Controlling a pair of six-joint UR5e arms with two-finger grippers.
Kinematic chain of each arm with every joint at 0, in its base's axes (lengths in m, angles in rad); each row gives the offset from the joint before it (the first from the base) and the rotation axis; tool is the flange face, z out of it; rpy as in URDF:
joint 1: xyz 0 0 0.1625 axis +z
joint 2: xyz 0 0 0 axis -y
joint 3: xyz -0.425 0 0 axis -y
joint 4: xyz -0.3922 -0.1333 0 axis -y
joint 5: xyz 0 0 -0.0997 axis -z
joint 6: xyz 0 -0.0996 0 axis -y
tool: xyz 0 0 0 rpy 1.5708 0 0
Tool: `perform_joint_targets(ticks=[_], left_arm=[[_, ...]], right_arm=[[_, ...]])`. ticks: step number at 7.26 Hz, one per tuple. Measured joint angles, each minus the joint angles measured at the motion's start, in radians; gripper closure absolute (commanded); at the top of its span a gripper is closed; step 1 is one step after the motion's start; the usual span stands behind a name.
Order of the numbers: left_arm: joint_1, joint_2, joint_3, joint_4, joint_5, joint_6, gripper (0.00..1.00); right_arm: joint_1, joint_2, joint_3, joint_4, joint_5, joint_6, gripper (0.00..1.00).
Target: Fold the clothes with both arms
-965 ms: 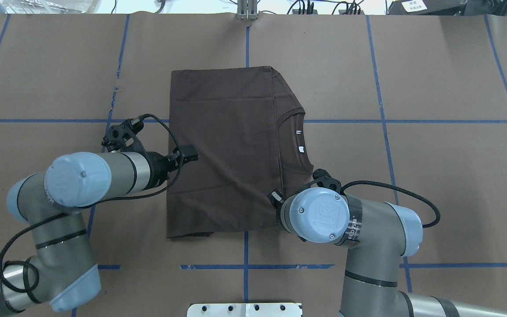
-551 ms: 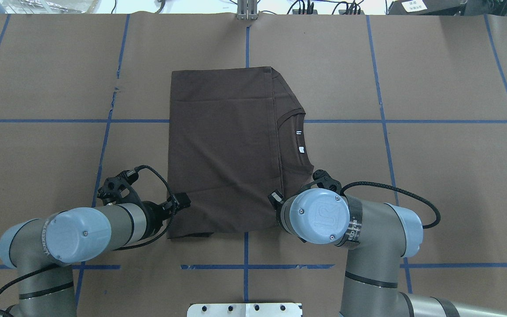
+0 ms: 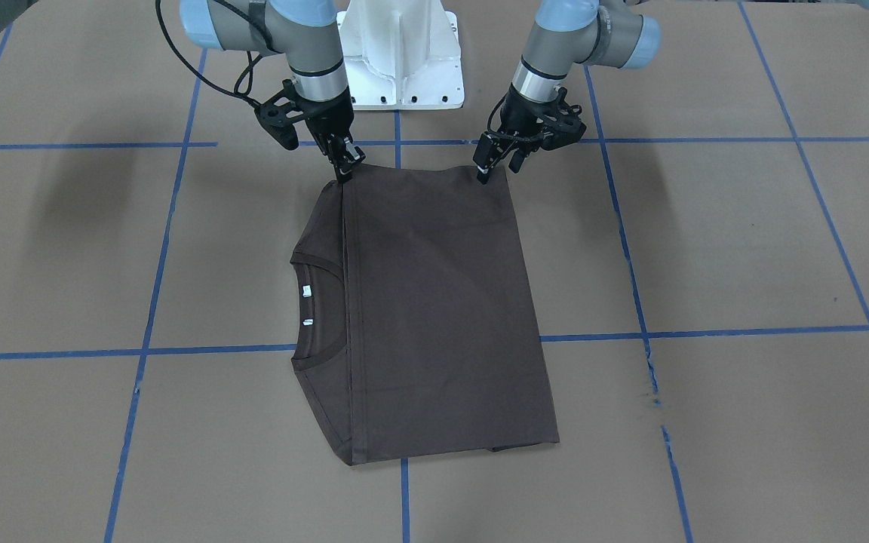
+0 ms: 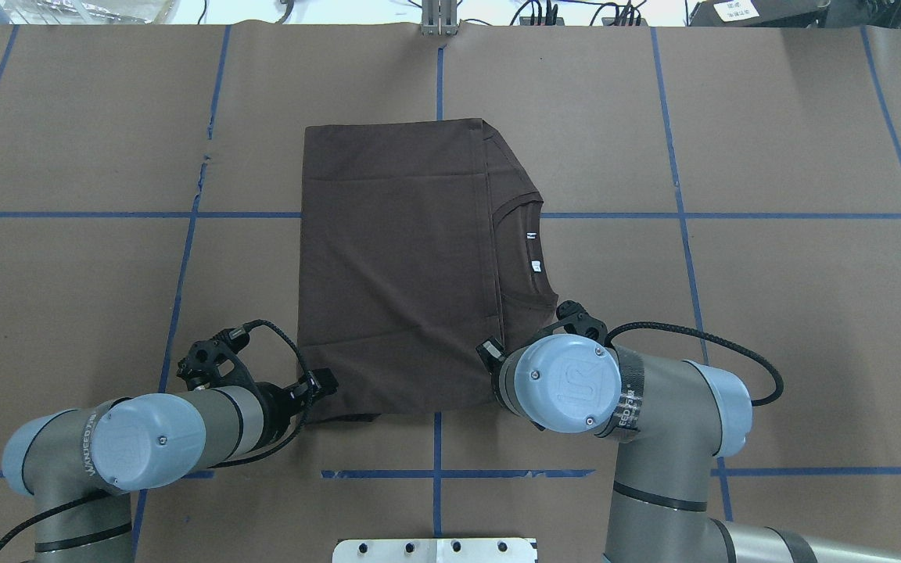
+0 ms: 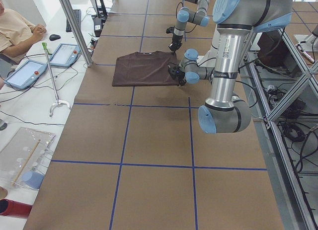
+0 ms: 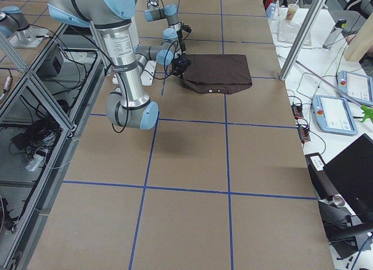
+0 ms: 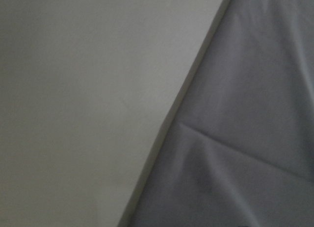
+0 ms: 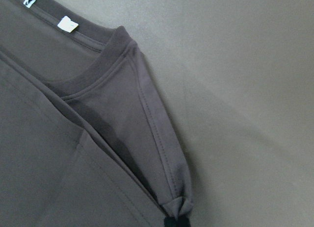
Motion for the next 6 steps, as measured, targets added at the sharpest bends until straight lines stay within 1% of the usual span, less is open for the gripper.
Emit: perform_joint_targets(ticks=[1,6], left_arm=[[0.0,0.0,0.0,0.001,0.0,-0.003,1.0],[0.002,-0.004,-0.007,0.001,-0.001,-0.01,1.0]], right_arm=[[0.001,0.0,0.001,-0.001,0.0,0.0,1.0],[-0.002,0.0,0.002,-0.001,-0.001,0.001,1.0]])
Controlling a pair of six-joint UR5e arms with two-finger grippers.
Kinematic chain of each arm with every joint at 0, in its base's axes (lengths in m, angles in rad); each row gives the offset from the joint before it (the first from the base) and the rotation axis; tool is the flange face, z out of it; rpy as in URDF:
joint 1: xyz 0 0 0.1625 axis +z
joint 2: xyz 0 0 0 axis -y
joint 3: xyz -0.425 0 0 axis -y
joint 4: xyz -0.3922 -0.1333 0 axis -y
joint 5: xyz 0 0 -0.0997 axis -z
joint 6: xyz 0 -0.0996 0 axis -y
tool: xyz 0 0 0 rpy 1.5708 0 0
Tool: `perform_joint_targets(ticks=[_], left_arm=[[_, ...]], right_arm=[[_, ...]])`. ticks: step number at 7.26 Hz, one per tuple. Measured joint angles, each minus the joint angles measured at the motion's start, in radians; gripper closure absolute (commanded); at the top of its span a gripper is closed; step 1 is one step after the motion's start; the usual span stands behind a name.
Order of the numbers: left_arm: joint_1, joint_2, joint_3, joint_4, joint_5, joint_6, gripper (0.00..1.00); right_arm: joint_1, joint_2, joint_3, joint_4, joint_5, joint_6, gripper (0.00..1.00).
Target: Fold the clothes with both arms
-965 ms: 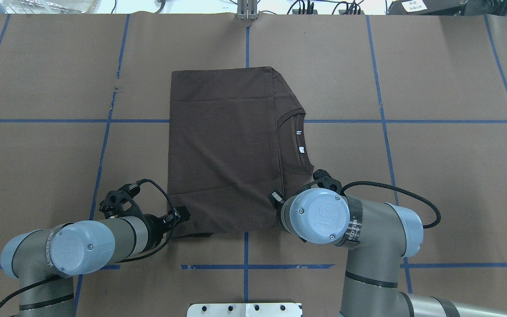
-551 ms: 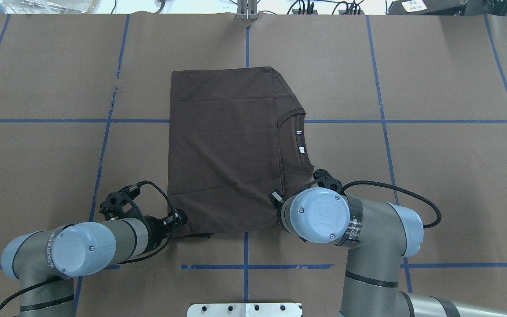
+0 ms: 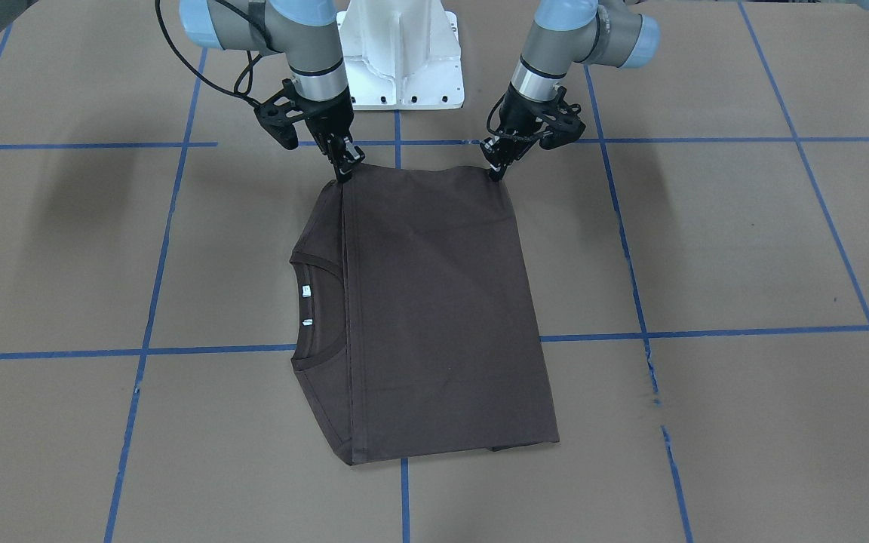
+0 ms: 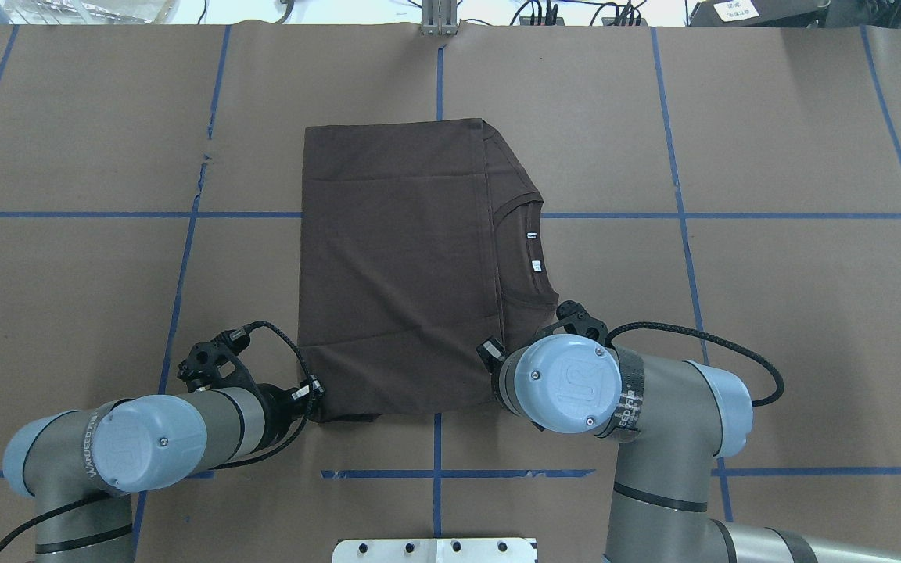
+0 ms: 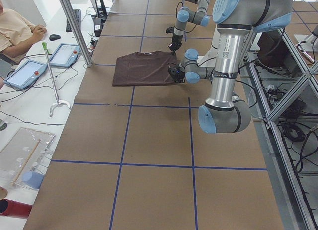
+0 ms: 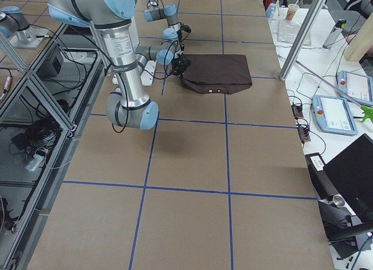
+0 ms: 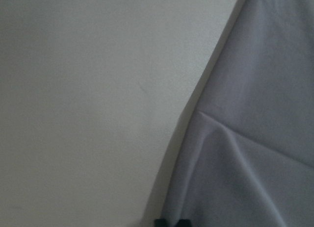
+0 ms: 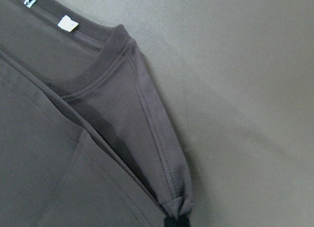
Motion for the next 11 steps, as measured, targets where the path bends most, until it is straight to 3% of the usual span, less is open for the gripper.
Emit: perform_joint_targets(ticks=[3,7,9,11], left_arm=[[0.005,0.001,-0.057,0.002,-0.003,0.003,1.0],[0.098,-0.005,-0.18,0.06,-0.011,0.018,1.0],[0.078,-0.024,-0.245,0.155,-0.04,0.019,1.0],[-0.013,-0.061,-0.253,0.2,-0.055,0.087,1.0]], right_arm=[[-0.023,-0.022,0.048,-0.012,-0.015,0.012,1.0],[-0.153,-0.118,0.214,-0.054,-0.117,0.061,1.0],[-0.116,-0.108,0.269,-0.114,-0.11,0.05,1.0],[-0.026,-0.076,0.268,-0.152,-0.099,-0.052,1.0]])
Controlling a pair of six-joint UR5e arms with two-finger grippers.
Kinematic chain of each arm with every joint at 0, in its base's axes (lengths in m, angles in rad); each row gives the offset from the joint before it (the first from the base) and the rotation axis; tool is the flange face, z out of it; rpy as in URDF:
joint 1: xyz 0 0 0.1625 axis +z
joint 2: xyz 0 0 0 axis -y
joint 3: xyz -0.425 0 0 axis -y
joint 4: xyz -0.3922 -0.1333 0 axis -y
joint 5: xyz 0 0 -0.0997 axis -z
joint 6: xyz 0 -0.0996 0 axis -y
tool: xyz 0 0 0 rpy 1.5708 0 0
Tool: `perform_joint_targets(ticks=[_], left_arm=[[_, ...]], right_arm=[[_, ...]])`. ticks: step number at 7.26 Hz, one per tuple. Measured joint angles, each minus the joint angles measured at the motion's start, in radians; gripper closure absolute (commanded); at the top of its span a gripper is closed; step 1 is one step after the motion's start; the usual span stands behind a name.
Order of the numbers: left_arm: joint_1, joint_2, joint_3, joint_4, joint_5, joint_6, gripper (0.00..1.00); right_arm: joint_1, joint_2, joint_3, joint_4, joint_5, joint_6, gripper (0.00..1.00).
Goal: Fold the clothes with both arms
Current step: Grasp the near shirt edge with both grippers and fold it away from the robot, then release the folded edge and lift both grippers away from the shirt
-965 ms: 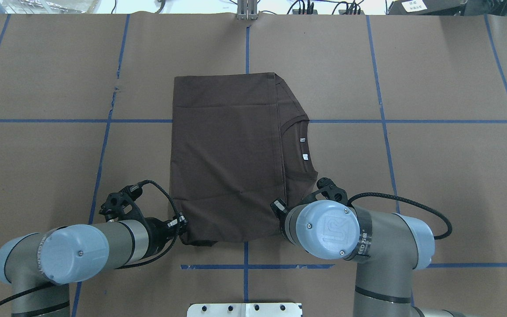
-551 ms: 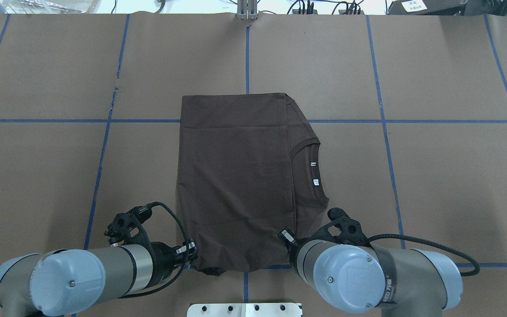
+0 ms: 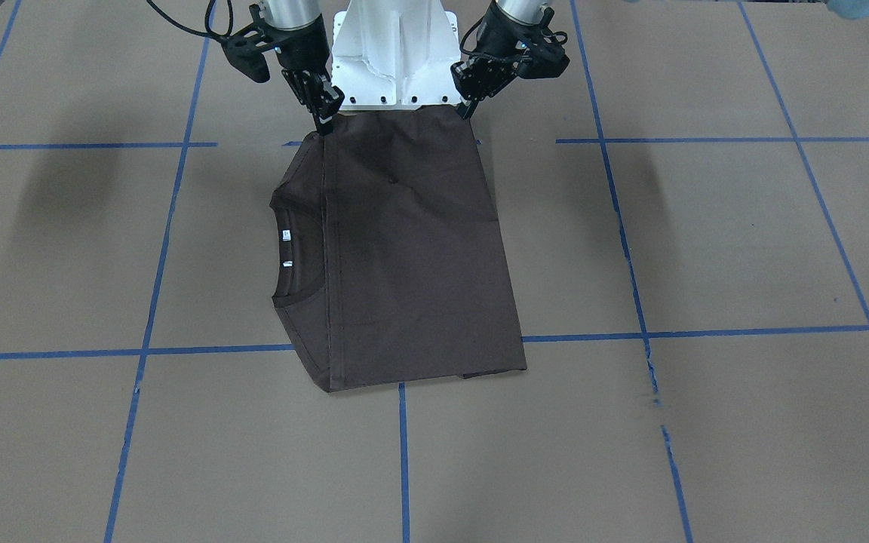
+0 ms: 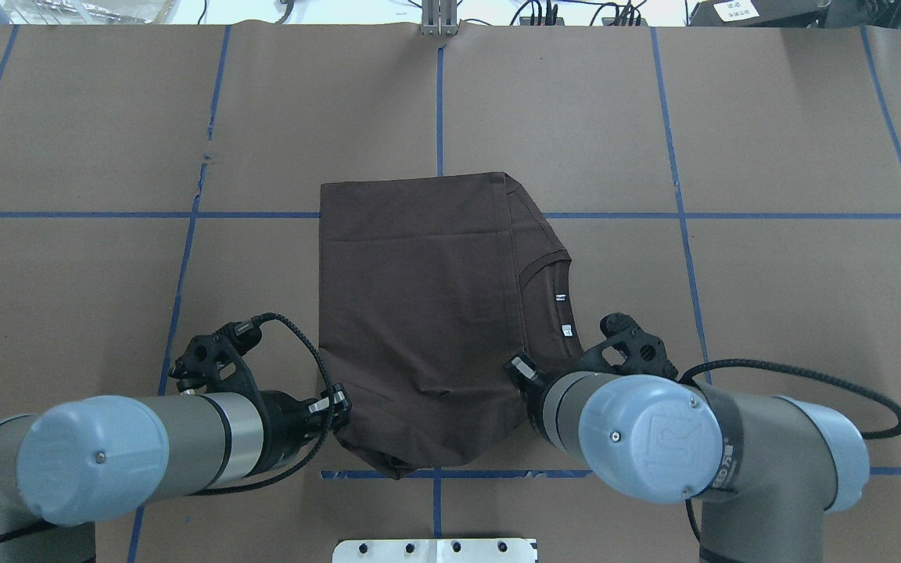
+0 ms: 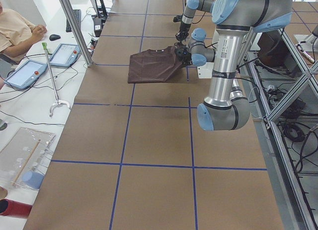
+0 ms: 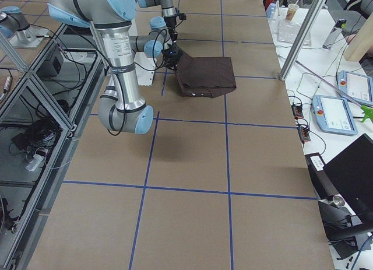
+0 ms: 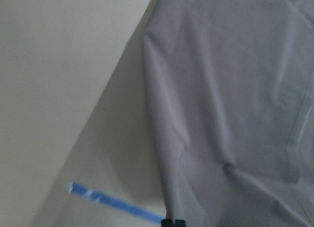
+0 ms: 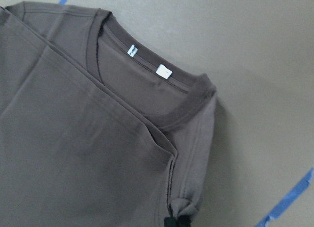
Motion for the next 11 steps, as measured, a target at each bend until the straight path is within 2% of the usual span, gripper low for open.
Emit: perform_joint_targets(ticks=[1,4,7,8,9,10,11], left_arm=[[-0.048,-0.013,0.014,0.005,-0.002,0.06,1.0],[-0.174,-0.084,0.121,0.001,-0.004,0.173,1.0],[-0.251,-0.15,0.267,-0.021,0.0,0.224,1.0],[-0.282,-0.173,0.331,-0.06,0.0,0.247,0.84],[-0.321,-0.21,0.433,-0.123,0.001,0.286,0.45],[-0.358,-0.257,0.568,-0.195,0.001,0.329,0.0],[-0.394,-0.295,0.701,-0.284,0.002,0.378,0.0]], right_arm=[[0.058,0.016,-0.019,-0.001,0.014,-0.059,1.0],[0.212,0.127,-0.173,0.023,0.125,-0.158,1.0],[0.282,0.163,-0.328,0.179,0.17,-0.174,1.0],[0.305,0.198,-0.4,0.201,0.186,-0.186,1.0],[0.329,0.245,-0.504,0.238,0.196,-0.202,0.63],[0.356,0.29,-0.636,0.331,0.2,-0.221,0.01],[0.391,0.348,-0.784,0.436,0.207,-0.258,0.0]])
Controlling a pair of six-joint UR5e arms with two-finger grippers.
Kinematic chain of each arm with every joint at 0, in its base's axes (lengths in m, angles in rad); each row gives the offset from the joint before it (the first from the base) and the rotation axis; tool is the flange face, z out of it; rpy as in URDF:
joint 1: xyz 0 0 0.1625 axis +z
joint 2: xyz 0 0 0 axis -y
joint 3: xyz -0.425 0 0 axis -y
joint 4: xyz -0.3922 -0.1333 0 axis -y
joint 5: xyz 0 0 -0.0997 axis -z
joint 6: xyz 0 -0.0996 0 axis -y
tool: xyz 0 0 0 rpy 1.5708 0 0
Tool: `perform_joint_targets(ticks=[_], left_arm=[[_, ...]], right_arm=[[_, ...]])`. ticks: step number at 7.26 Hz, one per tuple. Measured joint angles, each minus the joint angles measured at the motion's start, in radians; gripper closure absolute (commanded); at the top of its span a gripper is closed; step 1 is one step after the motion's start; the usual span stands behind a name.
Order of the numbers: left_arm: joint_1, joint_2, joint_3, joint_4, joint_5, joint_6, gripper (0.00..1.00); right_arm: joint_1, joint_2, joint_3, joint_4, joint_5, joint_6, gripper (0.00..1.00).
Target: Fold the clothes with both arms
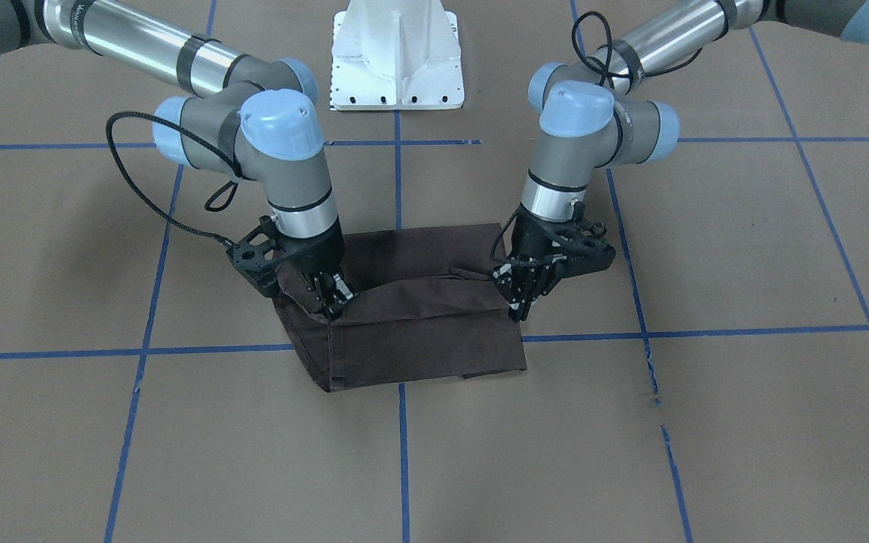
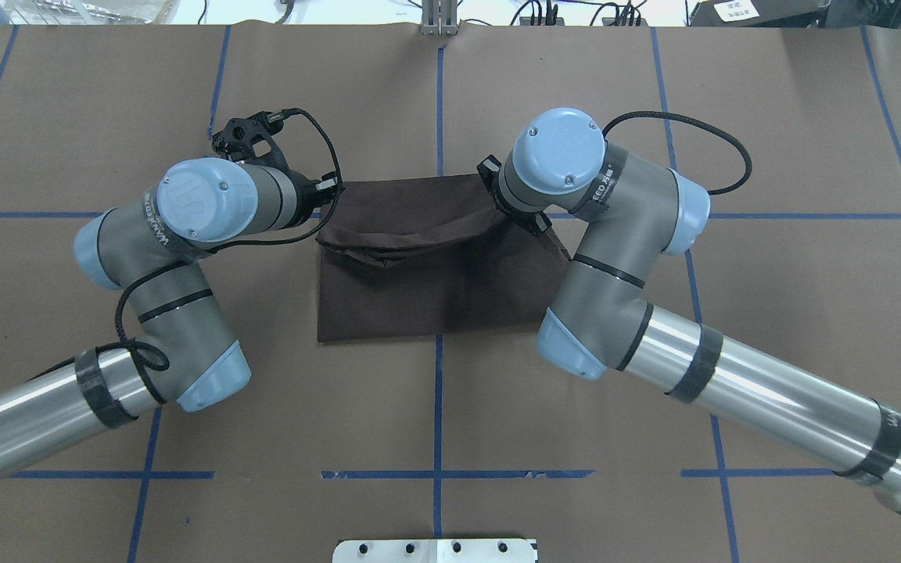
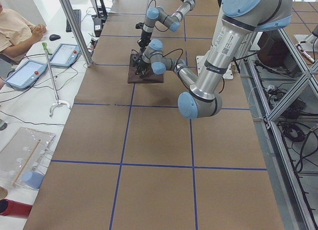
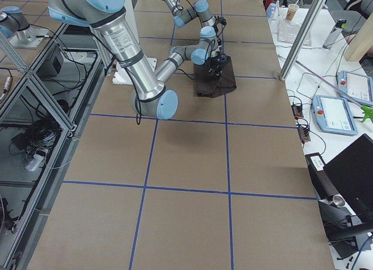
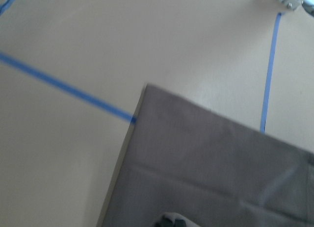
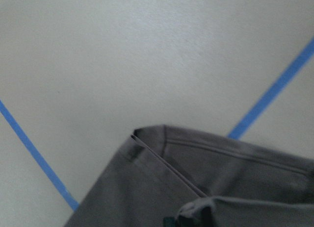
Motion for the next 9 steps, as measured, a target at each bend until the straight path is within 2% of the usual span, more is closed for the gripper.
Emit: perform_joint_targets(ticks=[1,2,4,6,8,9], left_arm=[[-0.031,-0.015,0.069,-0.066,0.0,0.05,0.0],[-0.061,-0.02,0.093,-0.097,-0.005,0.098,0.0],[-0.098,-0.01,0.06,-0.109,-0.064,0.132,0.0],[-0.094,0.007,0.006,-0.121,-0.105,0.084,0.03],[-0.044,0.009,-0.015,-0.178,-0.07,0.012,1.0],[-0.023,0.011,-0.028,-0.163,-0.058,0.0,1.0]], right_arm=[[0.048,0.052,-0.107,0.058,0.033,-0.055,0.0],[0.102,0.072,-0.156,0.082,0.092,-0.108,0.0],[0.167,0.069,-0.166,0.092,0.176,-0.163,0.0],[0.181,0.03,-0.101,0.089,0.213,-0.173,0.0],[0.191,-0.017,-0.052,0.09,0.236,-0.179,0.0],[0.198,-0.039,-0.042,0.092,0.241,-0.195,0.0]])
